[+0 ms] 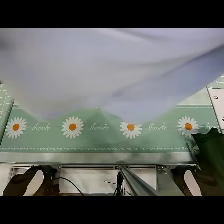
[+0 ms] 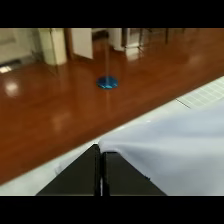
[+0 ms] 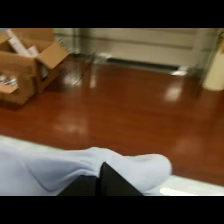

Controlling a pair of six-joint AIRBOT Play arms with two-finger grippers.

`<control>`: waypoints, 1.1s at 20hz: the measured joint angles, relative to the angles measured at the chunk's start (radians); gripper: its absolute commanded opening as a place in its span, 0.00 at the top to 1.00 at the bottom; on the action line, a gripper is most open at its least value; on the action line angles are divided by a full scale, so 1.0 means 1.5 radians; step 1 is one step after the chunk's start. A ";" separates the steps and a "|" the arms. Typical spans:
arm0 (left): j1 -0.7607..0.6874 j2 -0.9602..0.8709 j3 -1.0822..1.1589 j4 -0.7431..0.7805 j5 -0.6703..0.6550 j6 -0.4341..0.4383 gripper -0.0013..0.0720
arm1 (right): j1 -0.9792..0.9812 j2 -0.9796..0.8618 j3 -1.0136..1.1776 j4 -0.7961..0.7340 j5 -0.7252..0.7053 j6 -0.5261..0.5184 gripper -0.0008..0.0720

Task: Fold the shirts.

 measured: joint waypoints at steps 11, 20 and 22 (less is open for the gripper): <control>0.001 0.101 0.064 0.093 -0.005 -0.059 0.95 | 0.000 0.006 0.233 -0.150 0.098 0.074 0.96; 0.001 0.090 -0.060 0.098 -0.169 -0.168 0.95 | 0.000 -0.157 0.261 -0.197 0.218 0.117 0.96; 0.001 0.075 -0.141 0.101 -0.170 -0.171 0.95 | 0.008 -0.248 0.262 -0.160 0.241 0.127 0.96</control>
